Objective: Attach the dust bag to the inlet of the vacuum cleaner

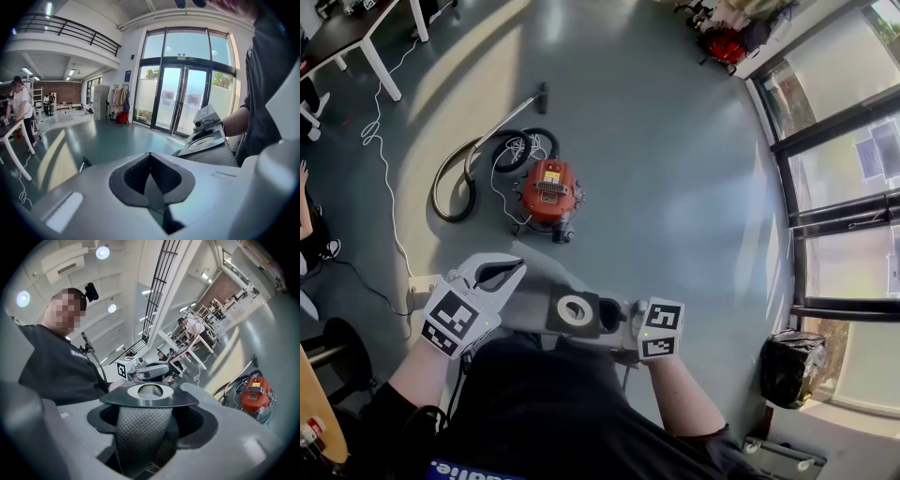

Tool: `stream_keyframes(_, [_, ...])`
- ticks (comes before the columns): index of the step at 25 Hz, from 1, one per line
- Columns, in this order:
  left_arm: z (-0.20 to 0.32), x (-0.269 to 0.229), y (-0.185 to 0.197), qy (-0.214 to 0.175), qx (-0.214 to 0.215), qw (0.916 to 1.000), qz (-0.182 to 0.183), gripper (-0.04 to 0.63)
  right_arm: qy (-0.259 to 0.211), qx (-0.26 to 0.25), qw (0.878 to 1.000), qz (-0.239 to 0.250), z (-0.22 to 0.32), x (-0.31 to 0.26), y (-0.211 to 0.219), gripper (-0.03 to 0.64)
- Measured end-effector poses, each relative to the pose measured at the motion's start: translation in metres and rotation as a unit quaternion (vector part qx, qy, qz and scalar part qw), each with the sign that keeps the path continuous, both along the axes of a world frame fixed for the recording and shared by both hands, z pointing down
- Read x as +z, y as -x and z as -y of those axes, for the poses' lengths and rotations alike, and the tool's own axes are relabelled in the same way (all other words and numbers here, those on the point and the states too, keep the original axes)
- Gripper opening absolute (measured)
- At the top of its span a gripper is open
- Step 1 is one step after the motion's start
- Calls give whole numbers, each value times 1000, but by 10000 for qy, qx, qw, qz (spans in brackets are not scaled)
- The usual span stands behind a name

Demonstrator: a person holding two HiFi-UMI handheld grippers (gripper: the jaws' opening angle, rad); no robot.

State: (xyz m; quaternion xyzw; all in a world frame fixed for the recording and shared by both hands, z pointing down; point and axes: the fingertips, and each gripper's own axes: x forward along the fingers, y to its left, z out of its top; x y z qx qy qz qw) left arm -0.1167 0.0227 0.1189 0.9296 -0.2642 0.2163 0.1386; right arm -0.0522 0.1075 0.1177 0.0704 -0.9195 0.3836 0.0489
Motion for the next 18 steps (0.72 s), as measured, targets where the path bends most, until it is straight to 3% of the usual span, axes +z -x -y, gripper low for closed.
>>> stream_keyframes(4, [12, 9, -5, -45, -144, 9998, 101, 17, 70, -36, 10000, 48, 9, 11, -10, 314])
stream_keyframes(11, [33, 30, -35, 220, -473, 9985, 162, 17, 157, -226, 9996, -2, 26, 34, -45, 314])
stream_keyframes(18, [65, 65, -43, -152, -716, 9951, 665, 17, 138, -284, 9994, -112, 47, 68, -70, 314])
